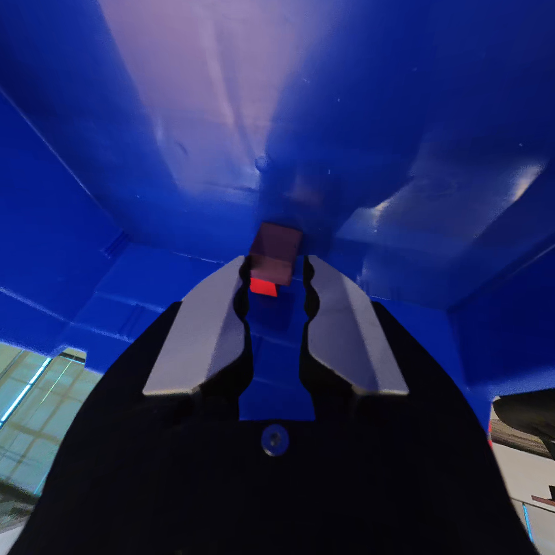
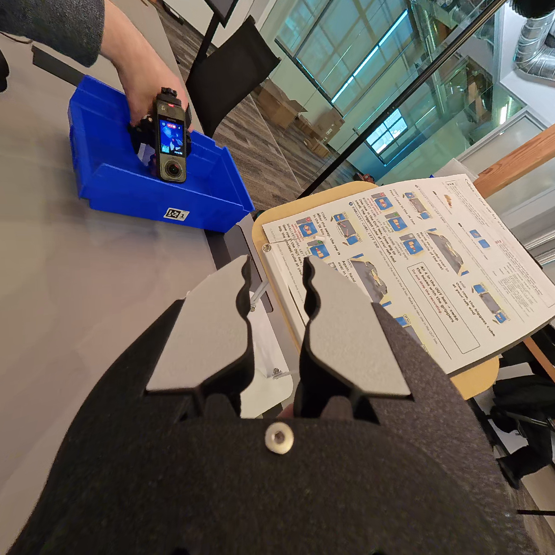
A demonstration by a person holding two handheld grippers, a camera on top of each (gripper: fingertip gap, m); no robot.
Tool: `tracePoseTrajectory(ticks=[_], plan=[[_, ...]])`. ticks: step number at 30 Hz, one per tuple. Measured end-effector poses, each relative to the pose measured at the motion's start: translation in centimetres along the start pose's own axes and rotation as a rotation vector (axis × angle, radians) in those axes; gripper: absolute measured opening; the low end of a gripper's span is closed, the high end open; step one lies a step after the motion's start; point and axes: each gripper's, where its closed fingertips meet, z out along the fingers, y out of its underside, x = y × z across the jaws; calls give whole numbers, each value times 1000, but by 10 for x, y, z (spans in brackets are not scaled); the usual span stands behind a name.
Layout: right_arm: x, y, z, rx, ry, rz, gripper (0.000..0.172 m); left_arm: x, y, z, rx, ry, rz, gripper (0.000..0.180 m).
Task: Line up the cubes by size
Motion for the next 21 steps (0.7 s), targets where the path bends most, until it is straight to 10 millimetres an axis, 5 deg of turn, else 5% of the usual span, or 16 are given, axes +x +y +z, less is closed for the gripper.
tracePoseTrajectory(ticks=[7,11,15,21], plan=[[-2,-1,0,2,-7,-8,32,-3,-2,-1,26,-10,-59,29],[-4,-3,1,9,-13,-7,32,-17,-4,-30,135,-104,-171,29],[-9,-10,2,52,-40,16,33,-23,-18,-102,386,-250,-307,29],[-28,-31,7,149,-101,19,37,-1,-81,-254,929,-475,-368,28]])
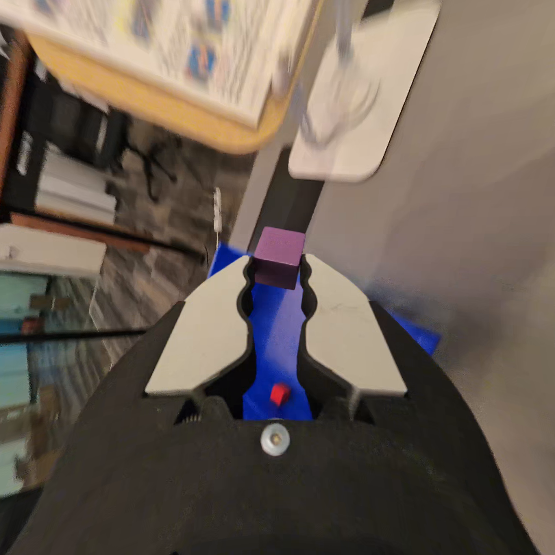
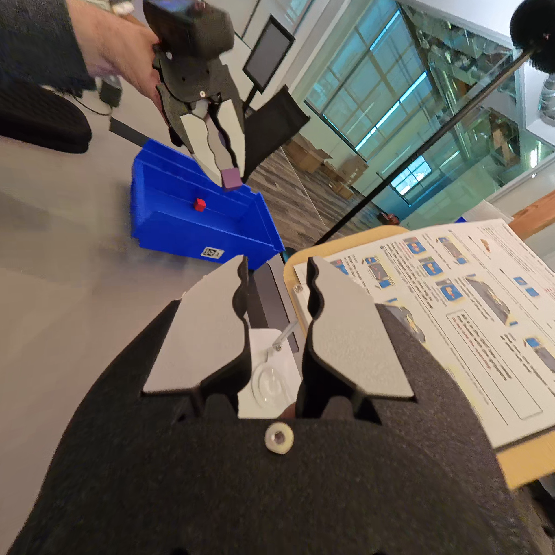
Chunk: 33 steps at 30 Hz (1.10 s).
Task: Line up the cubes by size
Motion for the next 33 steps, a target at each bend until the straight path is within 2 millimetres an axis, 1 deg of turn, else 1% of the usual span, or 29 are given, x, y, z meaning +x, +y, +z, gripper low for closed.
tracePoseTrajectory(ticks=[2,4,6,8,12,15,19,23,28,33], plan=[[-7,-7,2,26,-21,-7,38,16,-51,-14,168,-5,-12,28],[-13,-12,3,44,-36,-18,40,34,-97,-27,327,24,-19,28],[-18,-17,4,60,-52,-28,41,51,-134,-36,446,54,-14,28],[-23,-23,3,86,-70,-39,42,66,-160,-40,528,94,-3,28],[-28,-29,0,108,-86,-55,42,79,-193,-43,655,117,3,28],[-29,-30,-3,115,-98,-64,42,82,-208,-48,737,135,-14,28],[-29,-29,-4,122,-109,-68,41,86,-217,-50,775,146,-8,28],[-30,-31,-4,146,-112,-72,40,91,-220,-51,773,154,8,28],[-36,-35,-3,172,-133,-82,37,98,-221,-49,768,175,26,28],[-40,-35,-2,178,-142,-101,31,98,-221,-50,779,182,20,28]])
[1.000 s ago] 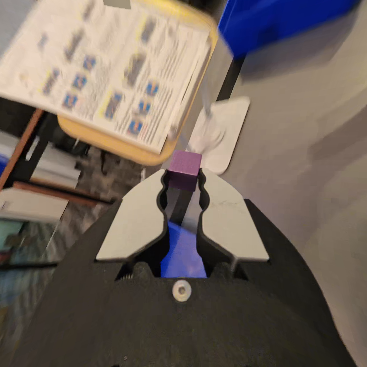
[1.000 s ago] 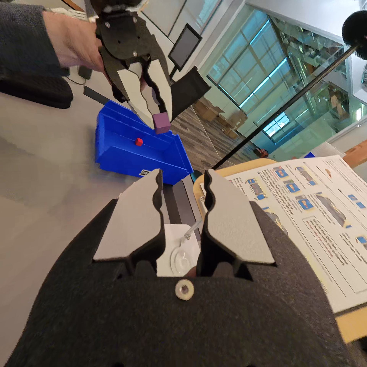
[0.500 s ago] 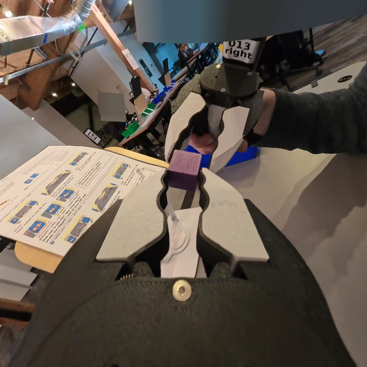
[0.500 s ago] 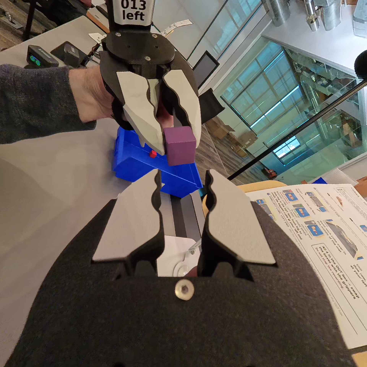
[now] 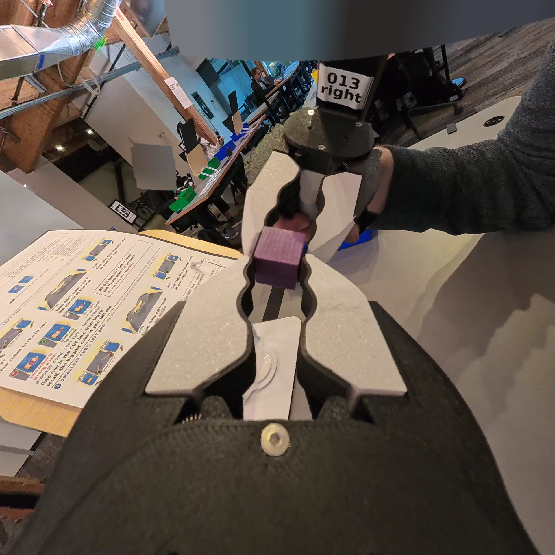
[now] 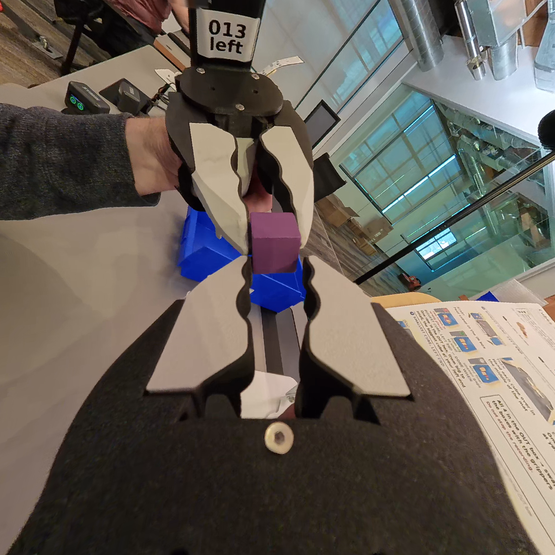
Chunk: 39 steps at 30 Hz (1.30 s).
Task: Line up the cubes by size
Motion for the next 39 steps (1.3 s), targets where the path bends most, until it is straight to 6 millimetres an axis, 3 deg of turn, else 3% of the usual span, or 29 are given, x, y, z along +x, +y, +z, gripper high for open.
tracePoseTrajectory(ticks=[19,23,29,35,39], plan=[[-2,-4,0,19,-5,-6,27,0,-4,-2,39,1,0,28],[0,-3,0,14,2,-6,27,-1,-6,-3,32,-16,8,40],[4,-1,-2,9,17,-3,27,-6,-8,-9,24,-49,20,42],[10,0,-6,5,40,0,27,-14,-8,-15,3,-103,33,29],[18,1,-14,-14,73,-3,27,-26,5,-15,-87,-181,69,15]])
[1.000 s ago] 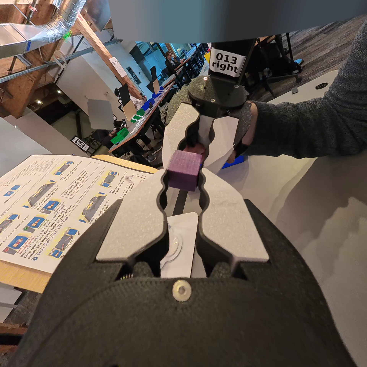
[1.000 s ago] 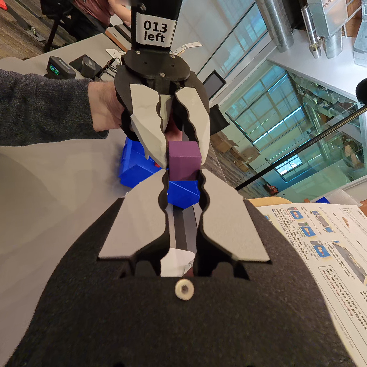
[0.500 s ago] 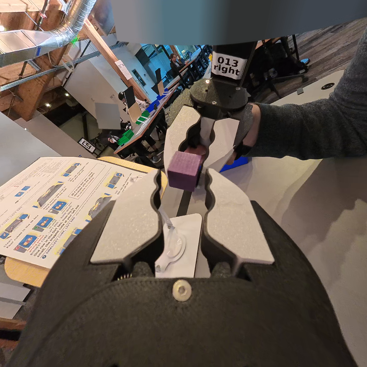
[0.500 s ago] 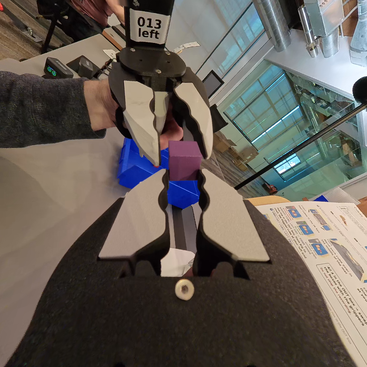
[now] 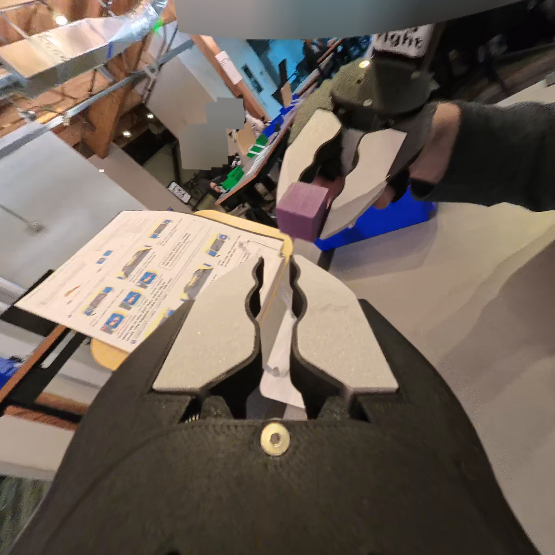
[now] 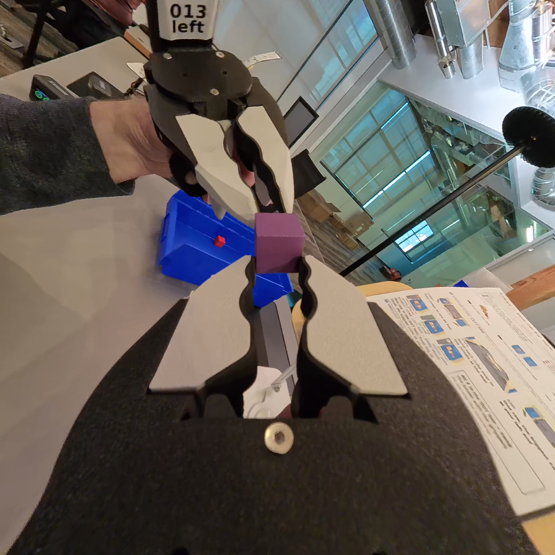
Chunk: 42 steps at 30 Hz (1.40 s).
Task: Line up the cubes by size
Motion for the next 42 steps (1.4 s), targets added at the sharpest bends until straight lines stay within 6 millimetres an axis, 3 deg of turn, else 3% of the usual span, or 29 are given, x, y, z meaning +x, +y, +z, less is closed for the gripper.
tracePoseTrajectory(ticks=[4,6,9,15,18,22,26,31,36,42], plan=[[20,0,-26,-33,82,-17,27,-17,-10,-15,28,-99,20,0],[35,5,-52,-63,139,-13,27,-24,-22,-28,70,-121,-6,0],[58,28,-104,-178,214,-30,27,-29,-41,-39,141,-145,2,0],[100,131,-217,-662,242,-56,27,-31,-67,-23,193,-165,83,0],[100,185,-264,-916,153,-61,27,-28,-76,-14,229,-155,97,0],[94,252,-314,-1168,26,-37,27,-27,-73,-10,210,-150,104,0],[71,309,-336,-1280,-132,70,27,-28,-77,-16,237,-151,95,0],[48,366,-359,-1467,-309,87,27,-29,-76,-18,233,-158,100,0],[39,387,-372,-1563,-402,93,27,-32,-72,-20,232,-160,89,0],[26,401,-370,-1601,-531,59,27,-31,-68,-15,213,-151,92,0]])
